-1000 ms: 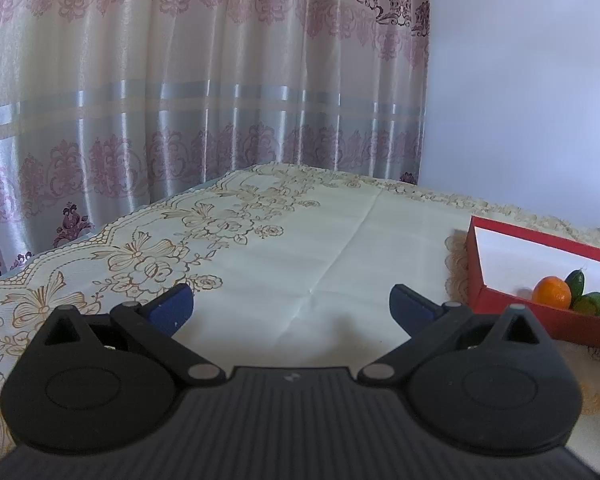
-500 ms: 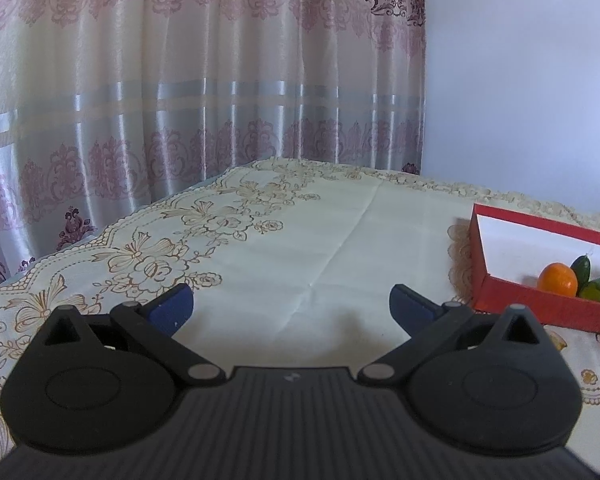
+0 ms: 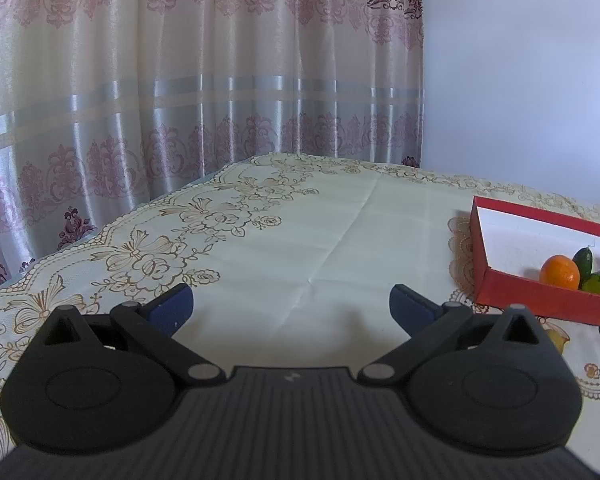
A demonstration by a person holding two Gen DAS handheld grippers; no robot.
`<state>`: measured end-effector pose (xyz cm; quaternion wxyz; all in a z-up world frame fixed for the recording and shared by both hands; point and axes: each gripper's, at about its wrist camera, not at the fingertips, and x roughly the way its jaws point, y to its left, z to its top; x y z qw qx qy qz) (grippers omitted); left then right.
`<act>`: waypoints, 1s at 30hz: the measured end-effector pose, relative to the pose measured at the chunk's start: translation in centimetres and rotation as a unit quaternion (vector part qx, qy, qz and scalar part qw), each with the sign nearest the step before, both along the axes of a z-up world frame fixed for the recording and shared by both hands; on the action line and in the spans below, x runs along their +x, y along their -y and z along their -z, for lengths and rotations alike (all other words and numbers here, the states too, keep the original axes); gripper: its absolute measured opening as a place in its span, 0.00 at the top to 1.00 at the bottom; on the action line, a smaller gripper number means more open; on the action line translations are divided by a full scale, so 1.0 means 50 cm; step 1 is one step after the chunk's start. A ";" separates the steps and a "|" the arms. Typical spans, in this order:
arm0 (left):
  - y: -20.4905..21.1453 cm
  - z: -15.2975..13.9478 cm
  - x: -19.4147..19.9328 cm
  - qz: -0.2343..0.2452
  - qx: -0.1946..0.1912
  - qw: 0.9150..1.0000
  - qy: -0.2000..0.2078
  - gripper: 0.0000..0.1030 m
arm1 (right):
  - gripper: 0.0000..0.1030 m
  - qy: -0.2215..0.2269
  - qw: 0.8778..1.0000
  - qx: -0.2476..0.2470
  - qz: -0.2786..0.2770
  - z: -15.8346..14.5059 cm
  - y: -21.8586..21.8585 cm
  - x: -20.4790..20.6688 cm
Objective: Organize fruits
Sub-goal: 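Lower the orange into the tray and open the right gripper, then move the left gripper to the dark-skinned cut slice and close on it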
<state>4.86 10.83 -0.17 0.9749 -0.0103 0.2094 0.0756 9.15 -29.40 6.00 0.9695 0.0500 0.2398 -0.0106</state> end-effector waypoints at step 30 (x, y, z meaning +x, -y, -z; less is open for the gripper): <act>0.195 0.010 -0.094 0.239 0.122 0.963 0.007 0.16 | 0.30 0.035 0.995 0.087 -0.028 0.003 0.081 -0.195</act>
